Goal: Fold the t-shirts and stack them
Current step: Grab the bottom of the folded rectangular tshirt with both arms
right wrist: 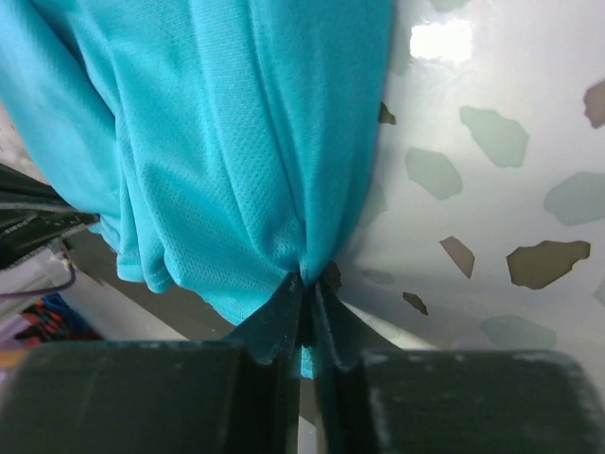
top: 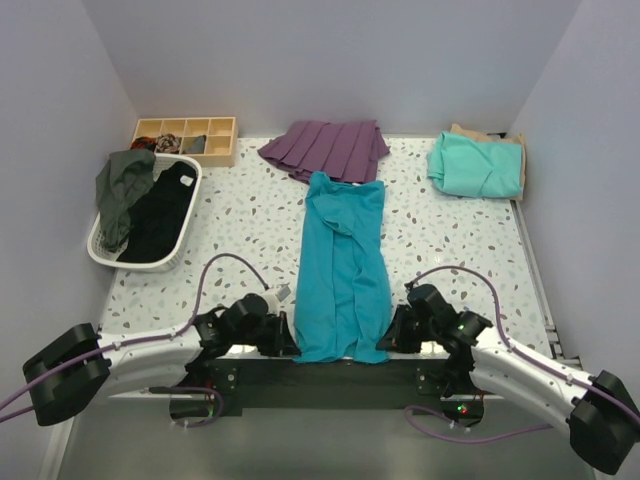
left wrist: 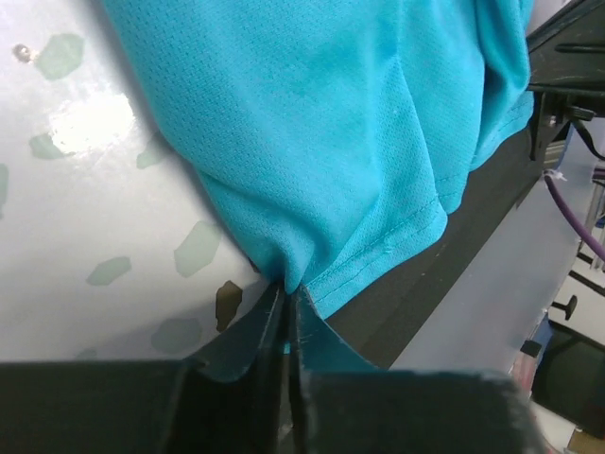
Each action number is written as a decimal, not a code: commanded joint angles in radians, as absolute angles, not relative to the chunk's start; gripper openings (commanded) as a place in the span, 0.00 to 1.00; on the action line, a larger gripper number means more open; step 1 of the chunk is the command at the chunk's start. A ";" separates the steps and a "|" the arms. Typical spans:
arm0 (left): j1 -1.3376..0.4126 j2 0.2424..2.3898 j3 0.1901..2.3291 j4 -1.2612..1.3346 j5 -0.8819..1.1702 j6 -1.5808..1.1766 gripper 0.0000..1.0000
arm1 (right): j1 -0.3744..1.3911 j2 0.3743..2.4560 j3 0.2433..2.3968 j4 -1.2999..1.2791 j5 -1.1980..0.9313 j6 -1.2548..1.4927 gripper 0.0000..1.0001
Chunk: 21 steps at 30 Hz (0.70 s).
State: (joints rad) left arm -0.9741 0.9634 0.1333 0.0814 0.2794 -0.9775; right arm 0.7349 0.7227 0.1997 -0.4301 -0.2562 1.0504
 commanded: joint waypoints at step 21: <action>-0.967 1.103 0.650 -0.324 0.023 -0.830 0.00 | 0.738 0.905 0.635 -0.567 -0.120 0.790 0.00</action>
